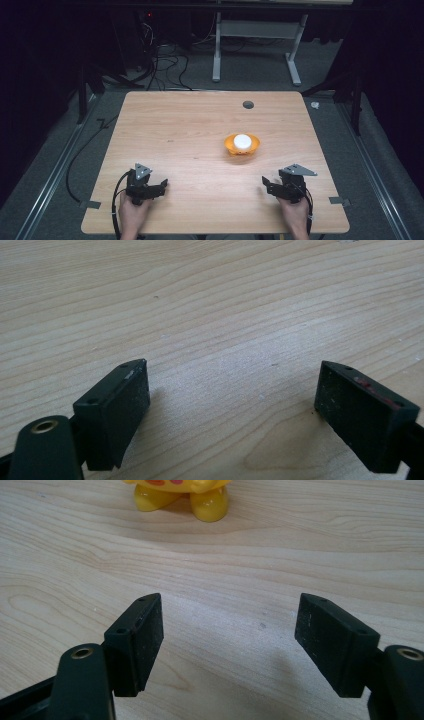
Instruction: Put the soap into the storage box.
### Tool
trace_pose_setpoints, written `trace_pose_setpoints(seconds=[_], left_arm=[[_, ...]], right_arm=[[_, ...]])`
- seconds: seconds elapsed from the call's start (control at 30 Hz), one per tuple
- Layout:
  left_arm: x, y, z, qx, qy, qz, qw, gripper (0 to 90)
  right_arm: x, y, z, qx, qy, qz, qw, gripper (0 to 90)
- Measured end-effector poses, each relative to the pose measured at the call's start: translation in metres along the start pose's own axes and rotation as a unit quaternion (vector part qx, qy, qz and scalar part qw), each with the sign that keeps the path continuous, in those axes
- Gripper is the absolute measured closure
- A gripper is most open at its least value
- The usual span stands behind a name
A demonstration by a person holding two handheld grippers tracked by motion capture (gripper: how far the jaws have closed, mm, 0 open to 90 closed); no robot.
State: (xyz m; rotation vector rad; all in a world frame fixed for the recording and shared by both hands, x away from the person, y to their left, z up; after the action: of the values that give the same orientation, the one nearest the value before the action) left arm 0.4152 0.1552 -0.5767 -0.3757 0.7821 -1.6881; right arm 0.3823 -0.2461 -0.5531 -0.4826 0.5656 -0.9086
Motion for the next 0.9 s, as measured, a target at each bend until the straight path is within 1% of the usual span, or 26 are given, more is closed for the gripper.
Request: trace_pose_setpoints(seconds=[0.17, 0.3, 0.4, 0.53, 0.67, 0.83, 0.9], left_arm=[[0.0, 0.0, 0.0, 0.0, 0.0, 0.0, 1.0, 14.9], [0.0, 0.0, 0.0, 0.001, 0.0, 0.001, 1.0, 14.8], [0.0, 0.0, 0.0, 0.001, 0.0, 0.001, 1.0, 14.9], [0.0, 0.0, 0.0, 0.001, 0.0, 0.001, 1.0, 14.8], [0.0, 0.0, 0.0, 0.001, 0.0, 0.001, 1.0, 14.8], [0.0, 0.0, 0.0, 0.001, 0.0, -0.001, 1.0, 14.8], [0.0, 0.0, 0.0, 0.001, 0.0, -0.001, 1.0, 14.8]], right_arm=[[0.0, 0.005, -0.003, -0.01, -0.004, -0.007, 0.9999, 28.4], [0.0, 0.009, -0.005, -0.017, -0.007, -0.008, 0.9998, 28.4], [-0.001, 0.013, -0.006, -0.024, -0.014, -0.01, 0.9996, 28.4], [-0.002, 0.016, -0.006, -0.029, -0.021, -0.012, 0.9993, 28.4], [-0.002, 0.019, -0.008, -0.033, -0.023, -0.012, 0.9991, 28.2], [-0.002, 0.02, -0.009, -0.039, -0.036, -0.02, 0.9984, 27.6], [-0.005, 0.021, -0.009, -0.041, -0.046, -0.017, 0.998, 27.6]])
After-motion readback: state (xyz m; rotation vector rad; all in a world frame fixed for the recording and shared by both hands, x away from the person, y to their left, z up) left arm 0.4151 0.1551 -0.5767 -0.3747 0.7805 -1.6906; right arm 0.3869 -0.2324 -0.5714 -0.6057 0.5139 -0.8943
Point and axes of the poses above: each handheld gripper's, and its own axes: y roughly forward along the jaws, z roughly out of its top, x roughly to its right, the point moved 10 cm from there along y, roughly forward along the jaws, and after that the axes turned 15 degrees about z, right-handed, at the moved point
